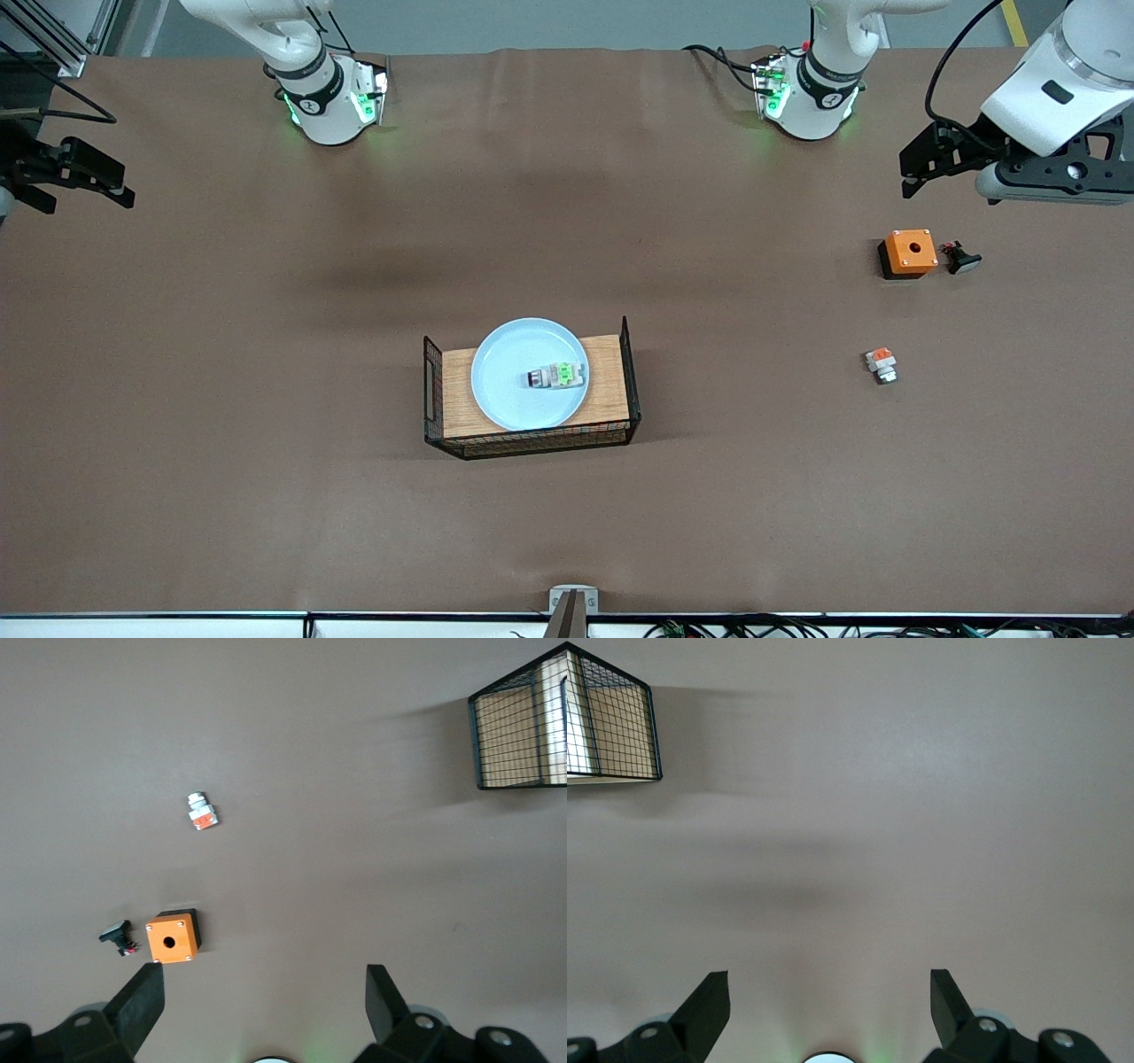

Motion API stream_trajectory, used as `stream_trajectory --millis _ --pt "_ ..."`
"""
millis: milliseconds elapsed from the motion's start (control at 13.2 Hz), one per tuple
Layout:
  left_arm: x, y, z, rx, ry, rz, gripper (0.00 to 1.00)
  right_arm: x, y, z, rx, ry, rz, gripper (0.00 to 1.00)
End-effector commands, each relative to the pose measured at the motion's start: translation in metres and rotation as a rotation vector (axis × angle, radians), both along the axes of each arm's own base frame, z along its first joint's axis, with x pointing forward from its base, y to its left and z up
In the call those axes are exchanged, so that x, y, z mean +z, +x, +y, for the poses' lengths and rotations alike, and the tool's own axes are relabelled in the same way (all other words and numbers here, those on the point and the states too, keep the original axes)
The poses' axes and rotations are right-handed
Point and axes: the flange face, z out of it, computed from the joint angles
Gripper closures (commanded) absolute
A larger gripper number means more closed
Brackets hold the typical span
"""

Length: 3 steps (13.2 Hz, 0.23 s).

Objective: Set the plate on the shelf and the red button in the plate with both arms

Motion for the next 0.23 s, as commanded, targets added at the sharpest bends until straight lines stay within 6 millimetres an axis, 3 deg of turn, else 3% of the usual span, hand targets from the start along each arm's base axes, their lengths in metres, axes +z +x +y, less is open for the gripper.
stream_trajectory --millis 0,152 --pt "0.0062 -0.0066 0.0032 0.015 -0.036 -0.009 0.00 0.0000 -0.0037 -0.0025 0.001 0.010 0.004 0.00" --pt "0.0062 -0.0064 0.0042 0.017 -0.035 -0.010 0.00 0.0020 -0.0028 -0.0020 0.002 0.008 -0.007 0.00"
